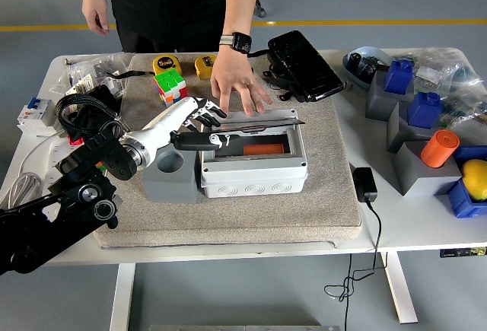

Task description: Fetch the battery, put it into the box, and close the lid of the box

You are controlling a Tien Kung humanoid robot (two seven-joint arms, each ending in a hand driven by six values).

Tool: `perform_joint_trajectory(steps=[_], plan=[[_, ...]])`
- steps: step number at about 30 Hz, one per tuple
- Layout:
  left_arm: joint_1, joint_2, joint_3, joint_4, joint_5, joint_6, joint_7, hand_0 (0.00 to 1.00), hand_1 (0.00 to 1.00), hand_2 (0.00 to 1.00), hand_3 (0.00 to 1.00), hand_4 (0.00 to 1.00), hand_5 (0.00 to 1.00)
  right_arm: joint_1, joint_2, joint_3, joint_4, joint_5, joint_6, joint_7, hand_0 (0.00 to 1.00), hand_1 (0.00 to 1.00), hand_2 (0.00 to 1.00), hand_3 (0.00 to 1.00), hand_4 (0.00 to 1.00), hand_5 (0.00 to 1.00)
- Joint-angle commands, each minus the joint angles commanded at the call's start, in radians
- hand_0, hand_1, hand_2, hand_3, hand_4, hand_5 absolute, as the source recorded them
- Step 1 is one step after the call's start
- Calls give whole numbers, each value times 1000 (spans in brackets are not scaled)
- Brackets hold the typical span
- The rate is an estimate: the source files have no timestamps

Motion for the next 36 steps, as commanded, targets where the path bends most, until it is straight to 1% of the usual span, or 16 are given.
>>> perform_joint_trajectory(steps=[9, 14, 16, 20, 21, 24, 25, 26, 27, 28, 30, 31, 33, 36], plan=[[10, 0, 13, 0, -4, -7, 10, 465, 572, 635, 681, 971, 558, 1, 1, -2, 1, 0, 2, -3, 607, 635, 595, 568, 907, 461], [15, 4, -2, -16, -6, -2, 2, 456, 567, 635, 681, 969, 558, -1, 0, -5, 0, 2, 2, -3, 607, 635, 595, 568, 908, 461], [18, 5, -12, -20, -6, 4, -6, 456, 567, 635, 681, 969, 558, -2, -1, -6, 0, 2, 1, -3, 607, 635, 595, 568, 908, 461], [32, 3, -41, -17, -45, 44, -64, 448, 571, 633, 672, 967, 554, 0, 1, -5, 0, 1, 2, -3, 607, 636, 595, 568, 909, 461], [36, 2, -49, -13, -61, 59, -84, 448, 571, 633, 672, 967, 554, 1, 2, -5, 0, 2, 2, -3, 607, 636, 595, 568, 909, 461], [58, -3, -81, 6, -131, 124, -163, 448, 571, 633, 672, 967, 554, 1, 4, -4, 0, 2, 3, -4, 607, 636, 595, 568, 909, 461], [62, -4, -87, 9, -147, 137, -182, 494, 613, 635, 668, 961, 536, 1, 4, -4, 0, 2, 3, -4, 607, 635, 595, 568, 909, 460], [78, -8, -109, 19, -193, 174, -226, 494, 613, 635, 668, 961, 536, 1, 4, -4, -1, 3, 4, -5, 607, 635, 595, 568, 909, 460], [87, -10, -123, 26, -230, 200, -262, 494, 613, 635, 668, 961, 536, 1, 5, -4, -2, 3, 5, -6, 607, 635, 595, 568, 909, 460], [102, -15, -147, 37, -288, 234, -315, 494, 613, 635, 668, 961, 536, 0, 5, -5, -3, 5, 5, -6, 607, 635, 595, 568, 909, 460], [124, -21, -184, 54, -372, 274, -397, 494, 613, 635, 668, 961, 536, 1, 5, -6, -5, 6, 5, -8, 607, 635, 595, 568, 909, 460], [133, -23, -201, 62, -411, 285, -433, 555, 640, 641, 663, 961, 528, 1, 5, -6, -5, 6, 5, -8, 607, 634, 595, 569, 909, 460], [151, -25, -233, 79, -491, 295, -507, 555, 640, 641, 663, 961, 528, 1, 5, -4, -5, 6, 5, -8, 607, 634, 595, 569, 909, 460], [178, -28, -286, 106, -608, 295, -609, 555, 640, 641, 663, 961, 528, 2, 6, -2, -6, 5, 4, -8, 607, 634, 595, 569, 909, 460]])
